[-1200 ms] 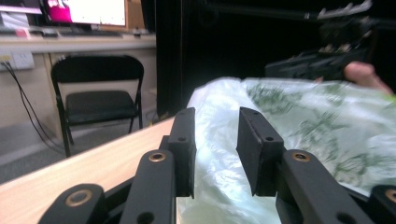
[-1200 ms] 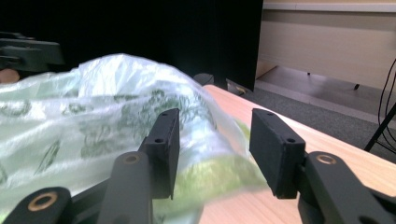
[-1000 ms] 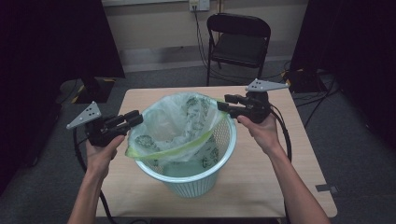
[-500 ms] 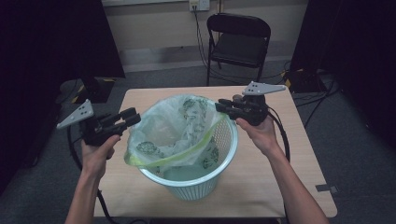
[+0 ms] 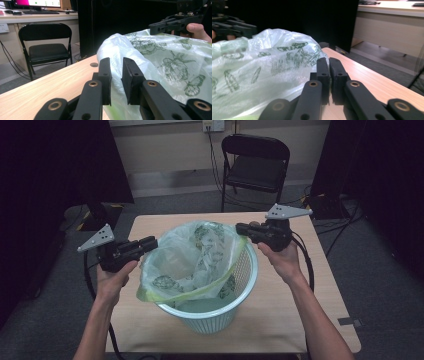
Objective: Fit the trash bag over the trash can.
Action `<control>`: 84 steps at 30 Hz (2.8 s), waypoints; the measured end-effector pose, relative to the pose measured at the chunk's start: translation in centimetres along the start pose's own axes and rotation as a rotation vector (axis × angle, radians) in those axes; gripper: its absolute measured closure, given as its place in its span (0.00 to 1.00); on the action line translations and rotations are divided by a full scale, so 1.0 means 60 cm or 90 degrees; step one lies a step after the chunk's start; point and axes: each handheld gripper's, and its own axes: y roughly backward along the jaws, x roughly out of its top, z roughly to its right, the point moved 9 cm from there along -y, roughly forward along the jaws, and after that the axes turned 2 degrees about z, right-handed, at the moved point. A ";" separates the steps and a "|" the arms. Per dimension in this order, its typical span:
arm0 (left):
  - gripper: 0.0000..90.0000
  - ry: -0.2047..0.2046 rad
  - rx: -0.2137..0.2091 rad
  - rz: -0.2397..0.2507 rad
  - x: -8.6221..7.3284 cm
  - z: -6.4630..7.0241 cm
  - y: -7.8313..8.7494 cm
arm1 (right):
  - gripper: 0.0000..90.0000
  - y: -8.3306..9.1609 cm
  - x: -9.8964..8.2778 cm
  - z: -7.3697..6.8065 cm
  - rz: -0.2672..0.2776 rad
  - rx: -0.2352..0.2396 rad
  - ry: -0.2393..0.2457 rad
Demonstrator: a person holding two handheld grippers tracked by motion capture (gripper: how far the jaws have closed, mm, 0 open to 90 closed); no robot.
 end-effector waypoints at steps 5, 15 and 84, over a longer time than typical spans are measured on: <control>0.86 -0.012 0.008 0.006 -0.004 0.014 0.019 | 0.99 0.029 -0.018 0.006 0.011 -0.014 -0.013; 0.71 0.005 0.000 0.012 0.006 0.011 0.021 | 0.96 0.039 -0.051 0.008 0.004 -0.012 -0.029; 0.71 0.031 -0.036 -0.003 0.003 0.001 -0.041 | 1.00 0.042 -0.099 0.012 -0.012 -0.006 -0.048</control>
